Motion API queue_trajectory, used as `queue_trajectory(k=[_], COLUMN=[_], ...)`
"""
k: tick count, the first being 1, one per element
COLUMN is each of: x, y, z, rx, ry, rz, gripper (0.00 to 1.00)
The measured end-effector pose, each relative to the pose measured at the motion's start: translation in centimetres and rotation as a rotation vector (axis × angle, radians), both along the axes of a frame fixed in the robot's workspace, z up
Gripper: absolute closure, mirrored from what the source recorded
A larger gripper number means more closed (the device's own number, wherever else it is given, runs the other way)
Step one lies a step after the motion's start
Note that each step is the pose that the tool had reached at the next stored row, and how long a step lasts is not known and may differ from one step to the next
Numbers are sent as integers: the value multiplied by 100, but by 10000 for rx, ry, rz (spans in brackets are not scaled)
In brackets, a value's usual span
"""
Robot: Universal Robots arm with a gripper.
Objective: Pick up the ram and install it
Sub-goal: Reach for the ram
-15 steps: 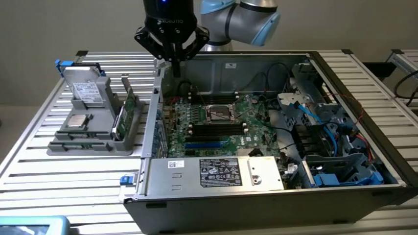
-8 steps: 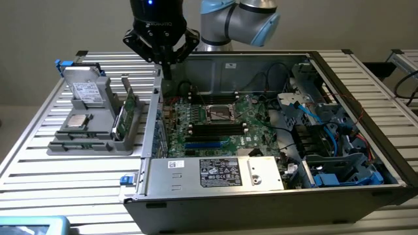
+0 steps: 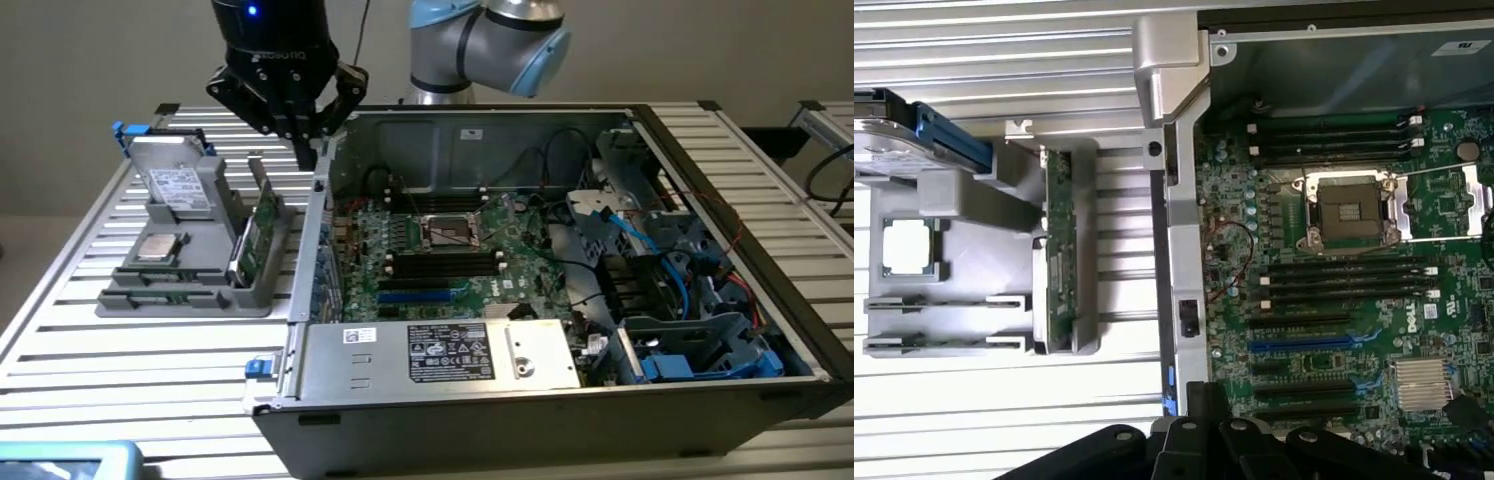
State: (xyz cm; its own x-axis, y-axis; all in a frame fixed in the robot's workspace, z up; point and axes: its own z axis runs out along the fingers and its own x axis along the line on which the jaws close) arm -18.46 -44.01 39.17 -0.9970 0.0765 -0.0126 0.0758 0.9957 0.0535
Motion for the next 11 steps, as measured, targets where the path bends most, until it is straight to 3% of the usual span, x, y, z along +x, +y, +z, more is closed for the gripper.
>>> queue_trajectory(k=[11], x=[-489], y=[-65], z=[-14], rx=[-1], ry=[1], rz=[-1], gripper=[89])
